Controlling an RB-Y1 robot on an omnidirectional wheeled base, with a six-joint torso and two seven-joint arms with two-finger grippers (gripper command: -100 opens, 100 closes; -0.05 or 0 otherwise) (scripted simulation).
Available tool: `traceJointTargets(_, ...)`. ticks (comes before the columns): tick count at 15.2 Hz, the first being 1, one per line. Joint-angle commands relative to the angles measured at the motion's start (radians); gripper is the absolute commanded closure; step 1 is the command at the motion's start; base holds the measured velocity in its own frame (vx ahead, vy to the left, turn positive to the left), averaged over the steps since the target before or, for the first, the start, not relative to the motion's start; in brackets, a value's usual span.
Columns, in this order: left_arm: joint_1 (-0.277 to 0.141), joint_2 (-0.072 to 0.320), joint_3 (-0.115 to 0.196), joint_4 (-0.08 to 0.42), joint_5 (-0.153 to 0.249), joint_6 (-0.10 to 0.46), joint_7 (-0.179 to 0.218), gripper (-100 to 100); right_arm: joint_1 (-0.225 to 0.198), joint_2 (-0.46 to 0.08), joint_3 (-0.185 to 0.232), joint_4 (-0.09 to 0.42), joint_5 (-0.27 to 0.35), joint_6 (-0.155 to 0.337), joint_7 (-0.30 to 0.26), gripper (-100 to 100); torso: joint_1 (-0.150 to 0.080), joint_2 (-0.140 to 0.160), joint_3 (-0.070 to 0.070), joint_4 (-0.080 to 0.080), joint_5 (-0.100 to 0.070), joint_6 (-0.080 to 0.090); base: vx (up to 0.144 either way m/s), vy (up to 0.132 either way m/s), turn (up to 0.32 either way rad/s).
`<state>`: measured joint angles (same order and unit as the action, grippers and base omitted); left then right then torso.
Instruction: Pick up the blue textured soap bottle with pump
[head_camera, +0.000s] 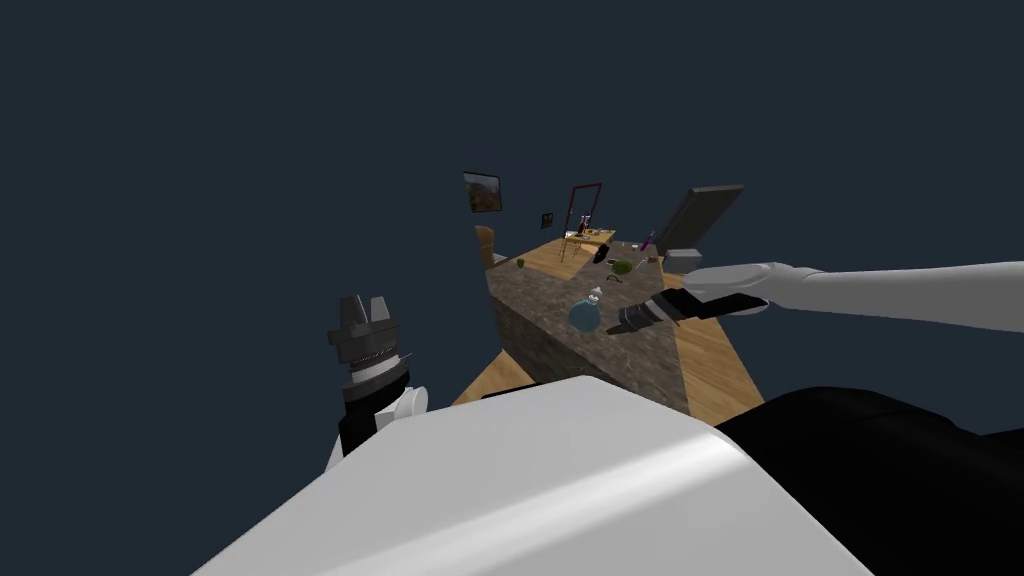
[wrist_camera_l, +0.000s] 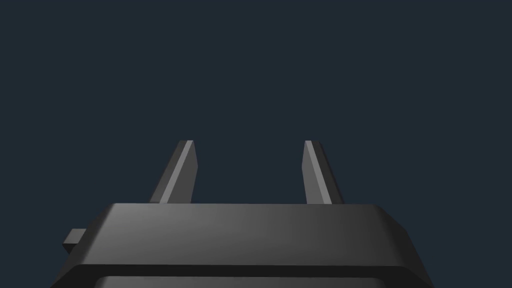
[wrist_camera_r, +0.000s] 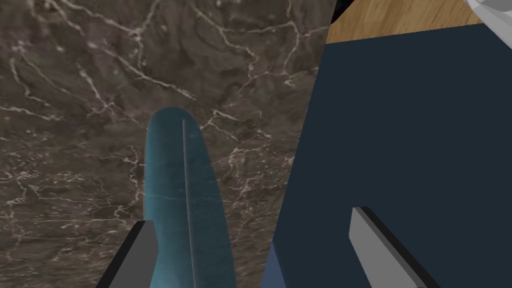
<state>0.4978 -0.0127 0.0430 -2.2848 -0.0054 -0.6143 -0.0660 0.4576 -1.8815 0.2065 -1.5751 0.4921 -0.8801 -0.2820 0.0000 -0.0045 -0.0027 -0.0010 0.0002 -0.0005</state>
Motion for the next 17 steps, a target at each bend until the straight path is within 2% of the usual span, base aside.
traceJointTargets(1, 0.0, 0.0, 0.0, 0.0, 0.0, 0.0, 0.0, 0, -0.001, -0.05, 0.003, 0.011, 0.008, -0.007, -0.01, -100, 0.0, 0.0, 0.0, 0.0, 0.0, 0.0, 0.033, 0.007, 0.161)
traceJointTargets(2, 0.0, 0.0, 0.0, 0.0, 0.0, 0.0, 0.0, 0, -0.003, -0.076, 0.005, 0.018, 0.013, -0.013, -0.015, -100, 0.001, -0.001, 0.0, 0.0, 0.0, 0.0, 0.052, 0.014, 0.212)
traceJointTargets(7, 0.0, 0.0, 0.0, 0.0, 0.0, 0.0, 0.0, 0, -0.007, -0.128, 0.008, 0.031, 0.023, -0.027, -0.026, -100, 0.001, -0.001, -0.001, 0.0, 0.0, 0.0, 0.044, 0.015, 0.122)
traceJointTargets(11, 0.0, 0.0, 0.0, 0.0, 0.0, 0.0, 0.0, 0, 0.004, -0.069, 0.03, 0.04, 0.03, 0.005, 0.007, -100, 0.002, 0.001, 0.0, 0.0, 0.0, 0.001, 0.012, 0.032, 0.078)
traceJointTargets(12, 0.0, 0.0, 0.0, 0.0, 0.0, 0.0, 0.0, 0, 0.005, -0.064, 0.031, 0.042, 0.032, 0.008, 0.01, -100, 0.003, 0.002, 0.001, 0.0, 0.0, 0.001, -0.003, 0.036, 0.048)
traceJointTargets(13, 0.0, 0.0, 0.0, 0.0, 0.0, 0.0, 0.0, 0, -0.001, -0.081, 0.041, 0.037, 0.016, 0.007, 0.014, -100, 0.003, 0.002, 0.001, 0.001, 0.0, 0.001, -0.001, 0.02, 0.009)
traceJointTargets(14, 0.0, 0.0, 0.0, 0.0, 0.0, 0.0, 0.0, 0, 0.0, -0.077, 0.038, 0.038, 0.02, 0.007, 0.013, 100, 0.002, 0.002, 0.001, 0.001, 0.0, 0.001, 0.0, 0.006, -0.002)
traceJointTargets(17, 0.0, 0.0, 0.0, 0.0, 0.0, 0.0, 0.0, 0, 0.0, -0.078, 0.038, 0.038, 0.02, 0.008, 0.013, 100, 0.001, 0.003, 0.002, 0.001, 0.0, 0.001, 0.0, 0.0, 0.0)
